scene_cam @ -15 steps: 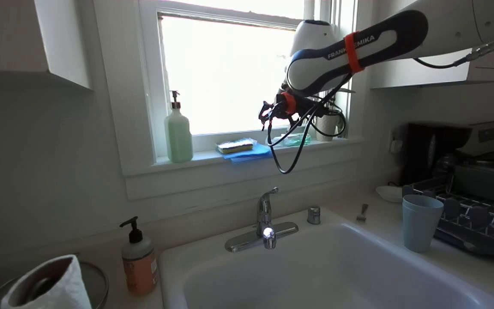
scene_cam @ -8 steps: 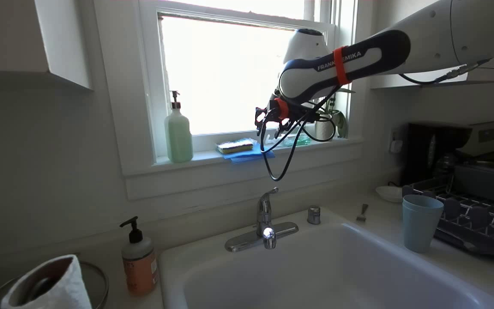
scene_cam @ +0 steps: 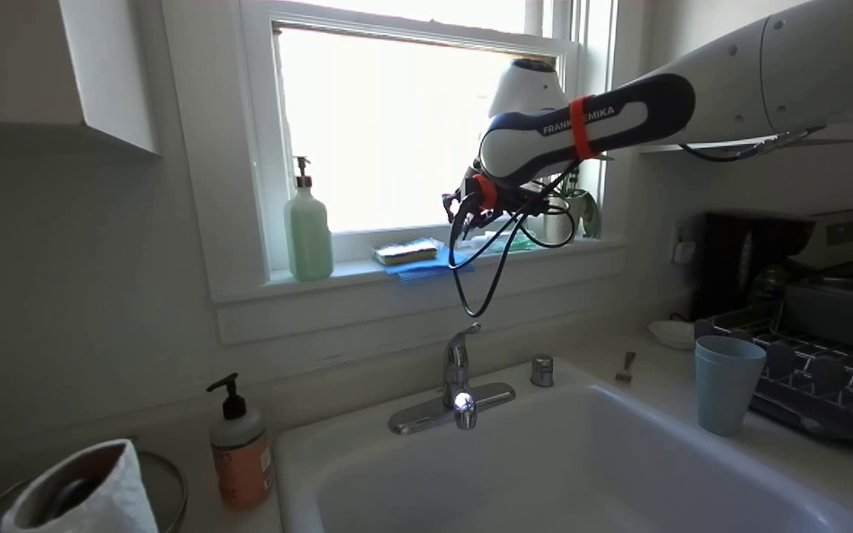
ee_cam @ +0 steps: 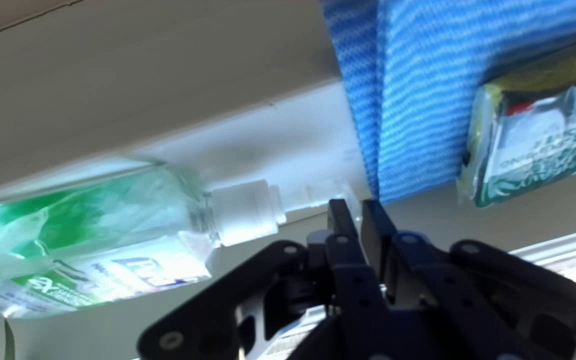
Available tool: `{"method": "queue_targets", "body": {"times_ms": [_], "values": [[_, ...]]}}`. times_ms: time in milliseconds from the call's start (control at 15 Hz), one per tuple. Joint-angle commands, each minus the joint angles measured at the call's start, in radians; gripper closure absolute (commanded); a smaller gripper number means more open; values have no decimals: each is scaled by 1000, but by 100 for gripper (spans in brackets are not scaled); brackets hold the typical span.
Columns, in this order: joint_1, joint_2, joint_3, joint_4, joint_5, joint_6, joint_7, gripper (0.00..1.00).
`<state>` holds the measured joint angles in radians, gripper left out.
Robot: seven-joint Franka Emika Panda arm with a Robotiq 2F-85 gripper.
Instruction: Put the bottle on the window seal upright
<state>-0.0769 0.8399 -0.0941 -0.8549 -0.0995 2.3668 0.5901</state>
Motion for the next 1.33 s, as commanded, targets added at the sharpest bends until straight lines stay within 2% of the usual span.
{"method": "queue_targets", "body": {"times_ms": [0, 67, 200, 733, 800, 867, 933, 1000, 1267], "values": [[-13, 41, 14, 78, 14, -21, -23, 69], [-12, 42, 11, 81, 11, -23, -21, 69], [-8, 41, 5, 85, 4, -27, -20, 60], [-1, 31, 12, 79, 6, -69, -48, 5], [-2, 31, 15, 79, 9, -74, -53, 12], [-3, 31, 18, 79, 10, -78, -57, 32], [-3, 31, 20, 80, 11, -81, -60, 37], [-2, 30, 22, 80, 10, -82, -62, 39], [-1, 30, 27, 82, 8, -84, -68, 67]]}}
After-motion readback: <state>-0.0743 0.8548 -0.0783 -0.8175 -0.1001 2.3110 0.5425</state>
